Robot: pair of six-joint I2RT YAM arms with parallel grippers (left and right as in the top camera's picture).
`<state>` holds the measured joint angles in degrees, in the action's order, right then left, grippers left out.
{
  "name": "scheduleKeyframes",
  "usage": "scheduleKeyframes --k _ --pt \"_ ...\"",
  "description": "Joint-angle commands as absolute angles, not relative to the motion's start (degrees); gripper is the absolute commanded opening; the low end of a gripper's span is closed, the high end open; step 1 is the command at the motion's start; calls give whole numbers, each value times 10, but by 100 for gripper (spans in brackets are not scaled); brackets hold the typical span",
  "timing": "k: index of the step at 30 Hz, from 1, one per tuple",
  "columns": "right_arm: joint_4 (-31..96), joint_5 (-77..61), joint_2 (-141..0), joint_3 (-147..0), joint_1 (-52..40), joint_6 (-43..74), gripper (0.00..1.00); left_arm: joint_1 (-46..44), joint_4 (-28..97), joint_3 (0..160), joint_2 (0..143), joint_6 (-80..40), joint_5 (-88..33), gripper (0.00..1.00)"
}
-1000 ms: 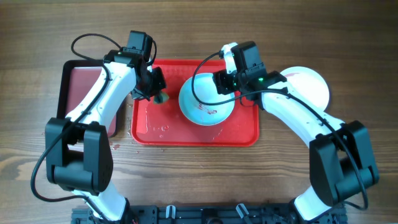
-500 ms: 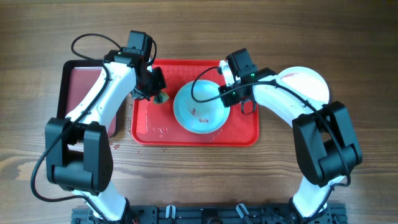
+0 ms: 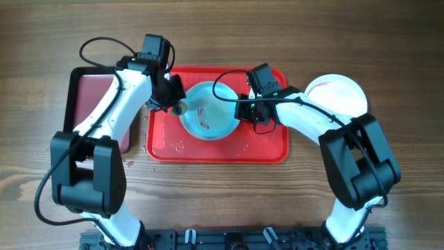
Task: Clean dirty plates on tray and stack at the side
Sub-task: 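Scrub the last plate with the sponge while the right gripper holds it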
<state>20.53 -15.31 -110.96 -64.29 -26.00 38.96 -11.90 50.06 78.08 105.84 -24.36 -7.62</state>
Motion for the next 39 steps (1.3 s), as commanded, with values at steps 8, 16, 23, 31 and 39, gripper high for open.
scheduleKeyframes --k 8,16,23,31,39 --pt "201 -133 -1122 -632 -276 419 4 -194 453 775 1126 -212 -15 4" --pt "189 -133 -1122 -632 -276 405 4 -208 482 774 1171 -92 60 4" --pt "189 -125 -1122 -632 -276 403 4 -279 453 768 1171 -2 -167 4" --pt "189 -125 -1122 -632 -276 402 4 -254 339 768 1171 -203 57 4" --pt "189 -125 -1122 -632 -276 402 4 -208 288 768 1171 -246 112 4"
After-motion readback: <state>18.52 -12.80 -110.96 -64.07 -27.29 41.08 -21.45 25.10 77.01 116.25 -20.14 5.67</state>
